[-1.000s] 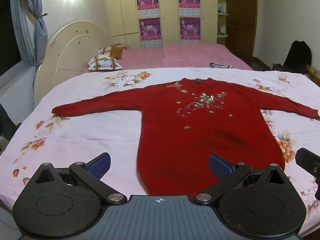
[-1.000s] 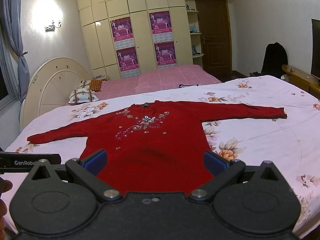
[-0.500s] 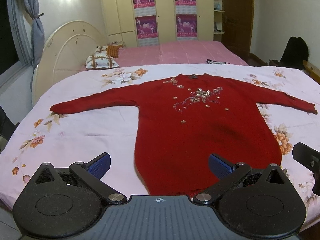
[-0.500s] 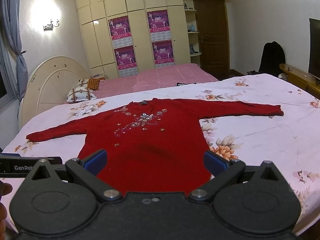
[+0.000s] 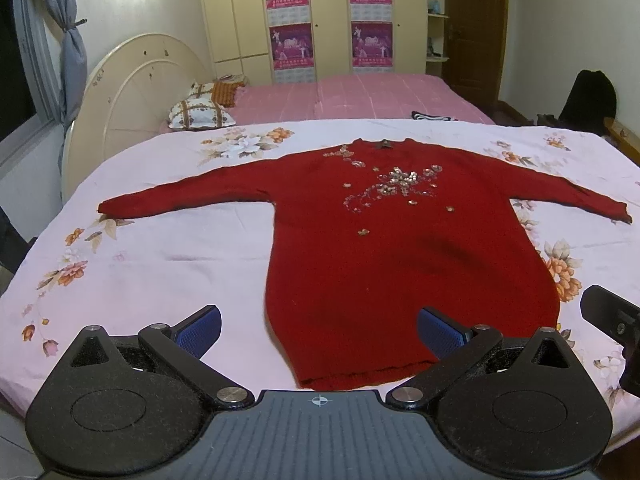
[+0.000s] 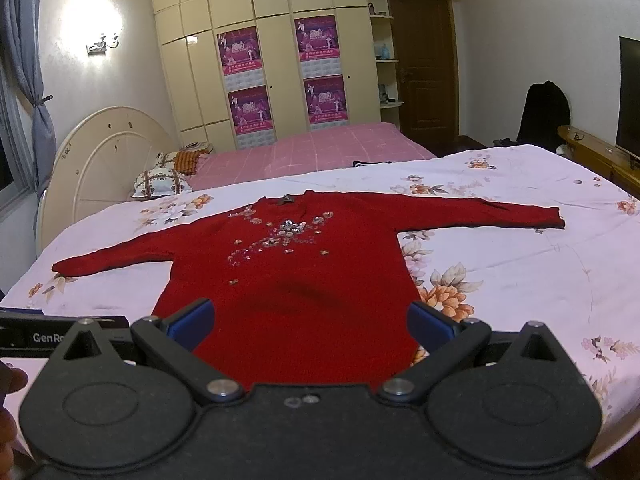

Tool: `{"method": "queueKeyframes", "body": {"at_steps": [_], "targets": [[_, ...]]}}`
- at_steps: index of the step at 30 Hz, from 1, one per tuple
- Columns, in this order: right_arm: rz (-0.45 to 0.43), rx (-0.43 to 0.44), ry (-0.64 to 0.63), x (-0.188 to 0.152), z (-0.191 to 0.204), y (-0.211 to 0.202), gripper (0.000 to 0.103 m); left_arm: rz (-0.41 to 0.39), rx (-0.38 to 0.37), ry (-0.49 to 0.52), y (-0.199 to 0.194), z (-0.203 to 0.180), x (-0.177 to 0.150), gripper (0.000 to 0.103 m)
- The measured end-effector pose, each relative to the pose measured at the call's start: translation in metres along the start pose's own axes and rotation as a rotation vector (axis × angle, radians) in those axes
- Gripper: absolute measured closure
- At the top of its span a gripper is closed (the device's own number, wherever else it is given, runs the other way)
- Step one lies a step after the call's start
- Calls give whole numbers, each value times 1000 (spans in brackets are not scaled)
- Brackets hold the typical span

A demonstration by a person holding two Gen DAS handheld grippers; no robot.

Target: Fold small clothes

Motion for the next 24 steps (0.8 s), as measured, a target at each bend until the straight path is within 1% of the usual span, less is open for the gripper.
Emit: {"method": "queueKeyframes", "body": {"at_steps": [2,6,9,15,24], "targets": [[9,3,5,0,0,0,1,2,-3,-1,1,0,0,0],[-9,-4,-10,0,0,0,1,3,-1,4,2,-1,0,0],[2,-1,1,0,0,-1,1,6,-4,7,3,-2,0,0],[-12,1,4,-1,-1,-2,1,6,-5,9,4,-3,1,0],[-7,12,23,-1,-1,0,1,11,-5,5,7,-2,2,0]]}}
Point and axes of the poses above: each gripper's, at about its wrist camera, not at the fingertips, and y roughly the way its jaws point, z to its left, x to its top, the point moved 2 cm from there along y, roughly the way its jaws point, and after that the axes turned 3 degrees about -y, right-handed, at the moved point
